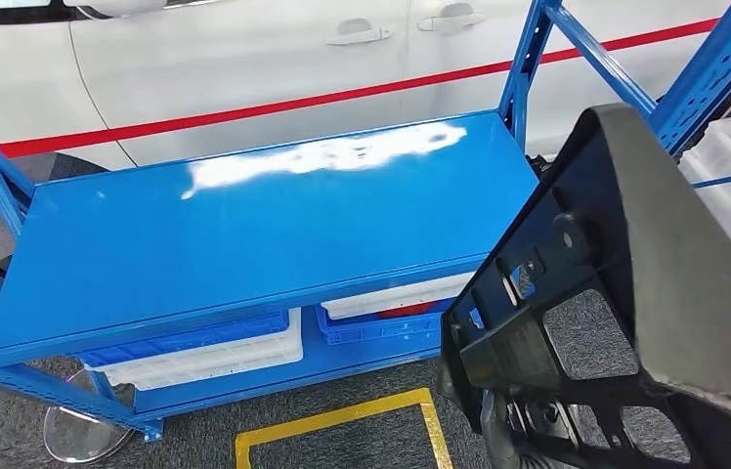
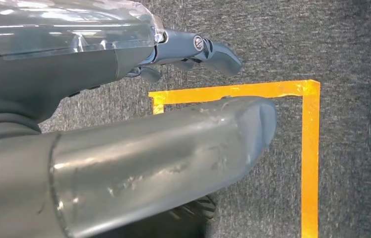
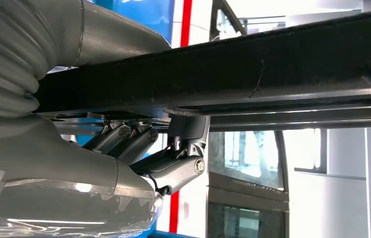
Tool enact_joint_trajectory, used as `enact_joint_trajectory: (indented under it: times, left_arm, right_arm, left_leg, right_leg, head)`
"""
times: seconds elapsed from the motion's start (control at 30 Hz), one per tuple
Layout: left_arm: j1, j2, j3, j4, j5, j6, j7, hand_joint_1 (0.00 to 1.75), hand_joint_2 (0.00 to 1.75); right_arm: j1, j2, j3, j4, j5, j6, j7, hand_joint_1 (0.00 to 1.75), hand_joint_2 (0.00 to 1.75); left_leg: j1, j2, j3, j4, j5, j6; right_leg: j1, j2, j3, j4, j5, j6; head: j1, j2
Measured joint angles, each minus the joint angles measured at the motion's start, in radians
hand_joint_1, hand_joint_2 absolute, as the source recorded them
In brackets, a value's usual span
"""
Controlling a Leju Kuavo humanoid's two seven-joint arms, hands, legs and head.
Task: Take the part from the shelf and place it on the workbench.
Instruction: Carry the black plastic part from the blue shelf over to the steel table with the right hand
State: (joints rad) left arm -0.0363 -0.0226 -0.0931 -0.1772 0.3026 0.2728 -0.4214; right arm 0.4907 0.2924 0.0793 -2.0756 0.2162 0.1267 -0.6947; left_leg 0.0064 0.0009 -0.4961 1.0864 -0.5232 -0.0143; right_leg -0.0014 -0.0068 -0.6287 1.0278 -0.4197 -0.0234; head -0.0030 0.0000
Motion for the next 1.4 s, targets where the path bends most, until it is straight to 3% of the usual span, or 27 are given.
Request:
enact_joint_trajectory:
  times: [0.07,0.13,0.17,0.2,0.3,0.33,0.37,0.4,0.47,0.53,0.6,0.67,0.7,0.8,0.83,0.87,0.97,1.1,1.17,1.2,1.23,1.27,1.33,1.4]
  left_arm:
    - [-0.005,0.001,0.000,0.000,-0.002,-0.001,-0.002,0.00,0.00]
    - [-0.007,0.001,0.000,0.000,-0.003,-0.001,-0.003,0.00,0.00]
    - [-0.008,0.001,0.000,0.000,-0.003,-0.001,-0.003,0.00,0.00]
    - [-0.008,0.001,0.000,0.000,-0.003,-0.002,-0.004,0.00,0.00]
    - [-0.008,0.001,0.000,0.001,-0.010,-0.010,-0.013,0.00,0.00]
    - [-0.009,0.001,0.000,0.001,-0.013,-0.013,-0.017,0.00,0.00]
    - [-0.010,0.001,0.000,0.001,-0.016,-0.016,-0.020,0.00,0.00]
    - [-0.010,0.001,0.000,0.001,-0.020,-0.019,-0.021,0.00,0.00]
    - [-0.011,0.001,-0.002,0.000,-0.028,-0.023,-0.024,0.00,0.00]
    - [-0.011,0.001,-0.003,0.000,-0.035,-0.026,-0.029,0.00,0.00]
    - [-0.013,0.001,-0.003,0.000,-0.040,-0.029,-0.033,0.00,0.00]
    - [-0.015,0.001,-0.004,0.000,-0.046,-0.032,-0.032,0.00,0.00]
    - [-0.015,0.001,-0.005,0.000,-0.048,-0.033,-0.030,0.00,0.00]
    - [-0.011,0.000,-0.008,0.000,-0.054,-0.034,-0.018,0.00,0.00]
    - [-0.010,0.000,-0.010,0.000,-0.055,-0.034,-0.014,0.00,0.00]
    - [-0.010,0.000,-0.010,0.000,-0.054,-0.034,-0.010,0.00,0.00]
    - [-0.010,0.000,-0.011,0.000,-0.049,-0.034,-0.007,0.00,0.00]
    - [-0.010,0.000,-0.011,0.000,-0.047,-0.034,-0.007,0.00,0.00]
    - [-0.010,0.000,-0.004,0.000,-0.023,-0.031,-0.013,0.00,0.00]
    - [-0.009,0.000,0.007,0.000,-0.001,-0.027,-0.018,0.00,0.00]
    - [-0.010,0.000,0.027,0.000,0.026,-0.022,-0.021,0.00,0.00]
    - [-0.010,0.001,0.045,0.000,0.044,-0.018,-0.020,0.00,0.00]
    - [-0.009,0.002,0.076,0.000,0.063,-0.014,-0.014,0.00,0.00]
    - [-0.005,0.002,0.084,0.000,0.063,-0.014,-0.012,0.00,0.00]
  right_arm:
    - [0.004,0.002,-0.007,0.000,-0.001,-0.003,0.000,1.75,1.75]
    - [0.007,0.004,-0.012,0.000,-0.001,-0.003,0.000,1.75,1.75]
    - [0.009,0.004,-0.015,0.000,-0.001,-0.003,0.000,1.75,1.75]
    - [0.012,0.004,-0.018,0.000,-0.001,-0.003,0.000,1.75,1.75]
    - [0.020,0.004,-0.032,0.000,-0.005,0.003,0.000,1.75,1.75]
    - [0.023,0.004,-0.038,0.000,-0.007,0.007,0.000,1.75,1.75]
    - [0.025,0.004,-0.044,0.000,-0.009,0.011,0.000,1.75,1.75]
    - [0.028,0.004,-0.050,0.000,-0.010,0.016,0.000,1.75,1.75]
    - [0.033,0.008,-0.063,0.000,-0.011,0.025,0.000,1.75,1.75]
    - [0.036,0.015,-0.072,-0.001,-0.009,0.032,0.000,1.75,1.75]
    - [0.043,0.024,-0.078,-0.004,-0.008,0.035,0.000,1.75,1.75]
    - [0.054,0.032,-0.084,-0.009,-0.008,0.033,0.000,1.75,1.75]
    - [0.059,0.035,-0.087,-0.011,-0.010,0.029,0.000,1.75,1.75]
    - [0.070,0.044,-0.093,-0.015,-0.018,0.017,0.000,1.75,1.75]
    - [0.073,0.045,-0.095,-0.015,-0.021,0.013,0.000,1.75,1.75]
    - [0.076,0.045,-0.096,-0.015,-0.023,0.010,0.000,1.75,1.75]
    - [0.084,0.046,-0.098,-0.015,-0.027,0.004,0.000,1.75,1.75]
    - [0.084,0.046,-0.098,-0.015,-0.027,0.003,0.000,1.75,1.75]
    - [0.084,0.047,-0.098,-0.014,-0.026,0.012,0.000,1.75,1.75]
    - [0.080,0.047,-0.099,-0.010,-0.025,0.020,0.000,1.75,1.75]
    - [0.073,0.050,-0.099,0.004,-0.022,0.022,0.000,1.75,1.75]
    - [0.065,0.052,-0.098,0.018,-0.020,0.020,0.000,1.75,1.75]
    - [0.051,0.056,-0.097,0.048,-0.015,0.008,0.000,1.75,1.75]
    - [0.046,0.056,-0.097,0.061,-0.015,0.006,0.000,1.75,1.75]
  left_leg:
    - [-0.007,-0.001,0.055,-0.094,-0.021,0.013]
    - [-0.008,-0.001,0.050,-0.108,-0.007,0.026]
    - [-0.007,0.002,0.043,-0.112,0.005,0.033]
    - [-0.004,0.005,0.032,-0.116,0.020,0.040]
    - [-0.003,0.012,-0.015,-0.116,0.059,0.051]
    - [-0.003,0.015,-0.032,-0.114,0.072,0.051]
    - [-0.003,0.020,-0.050,-0.110,0.083,0.049]
    - [-0.003,0.026,-0.067,-0.104,0.093,0.047]
    - [-0.002,0.039,-0.101,-0.088,0.106,0.040]
    - [-0.004,0.051,-0.119,-0.070,0.112,0.028]
    - [-0.004,0.067,-0.120,-0.064,0.119,0.013]
    - [0.002,0.071,-0.124,-0.059,0.118,-0.003]
    - [0.004,0.059,-0.132,-0.041,0.095,-0.010]
    - [0.007,0.013,-0.181,0.119,-0.037,-0.018]
    - [0.006,0.009,-0.194,0.176,-0.066,-0.017]
    - [0.006,0.008,-0.193,0.207,-0.075,-0.014]
    - [0.005,0.006,-0.162,0.193,-0.054,-0.007]
    - [0.005,0.006,-0.156,0.184,-0.049,-0.006]
    - [0.003,-0.009,-0.095,0.089,-0.012,0.004]
    - [0.002,-0.029,-0.051,0.019,0.006,0.010]
    - [0.002,-0.036,-0.010,-0.055,0.028,0.020]
    - [0.003,-0.037,0.007,-0.095,0.036,0.030]
    - [0.005,-0.008,0.011,-0.128,0.049,0.043]
    - [0.004,0.018,0.003,-0.126,0.052,0.046]
  right_leg:
    - [-0.001,-0.002,-0.007,0.002,0.017,0.012]
    - [-0.003,-0.003,-0.008,-0.004,0.034,0.025]
    - [-0.004,-0.001,-0.013,0.001,0.025,0.030]
    - [-0.005,0.002,-0.021,0.020,-0.005,0.035]
    - [-0.011,0.005,-0.058,0.176,-0.158,0.048]
    - [-0.013,0.005,-0.062,0.231,-0.179,0.052]
    - [-0.016,0.005,-0.056,0.263,-0.173,0.056]
    - [-0.018,0.004,-0.038,0.267,-0.148,0.059]
    - [-0.024,-0.014,0.051,0.175,-0.100,0.065]
    - [-0.020,-0.045,0.151,0.035,-0.116,0.059]
    - [-0.012,-0.052,0.182,-0.025,-0.141,0.039]
    - [-0.010,-0.038,0.168,-0.028,-0.127,0.016]
    - [-0.010,-0.030,0.159,-0.029,-0.117,0.006]
    - [-0.006,-0.003,0.125,-0.029,-0.087,-0.012]
    - [-0.003,0.008,0.113,-0.027,-0.078,-0.014]
    - [0.000,0.021,0.102,-0.025,-0.070,-0.014]
    - [0.004,0.041,0.088,-0.021,-0.060,-0.013]
    - [0.004,0.043,0.087,-0.021,-0.059,-0.013]
    - [0.006,0.055,0.084,-0.019,-0.056,-0.012]
    - [0.006,0.066,0.080,-0.018,-0.052,-0.008]
    - [0.006,0.078,0.074,-0.014,-0.047,0.001]
    - [0.005,0.076,0.063,-0.001,-0.052,0.011]
    - [0.003,0.050,0.017,0.079,-0.097,0.032]
    - [-0.003,0.021,-0.044,0.208,-0.161,0.041]
  head:
    - [-0.001,0.000]
    - [-0.005,0.000]
    - [-0.007,0.000]
    - [-0.005,0.000]
    - [0.002,0.000]
    - [0.002,0.000]
    - [0.002,0.000]
    - [0.003,0.000]
    - [0.004,0.000]
    - [0.004,0.000]
    - [0.003,0.000]
    - [0.002,0.000]
    - [0.001,0.000]
    - [-0.002,0.000]
    - [-0.002,0.000]
    - [-0.002,0.000]
    - [-0.002,0.000]
    - [-0.002,0.000]
    - [-0.002,0.000]
    - [-0.001,0.000]
    - [-0.001,0.000]
    - [0.001,0.000]
    - [0.007,0.000]
    - [0.012,0.000]
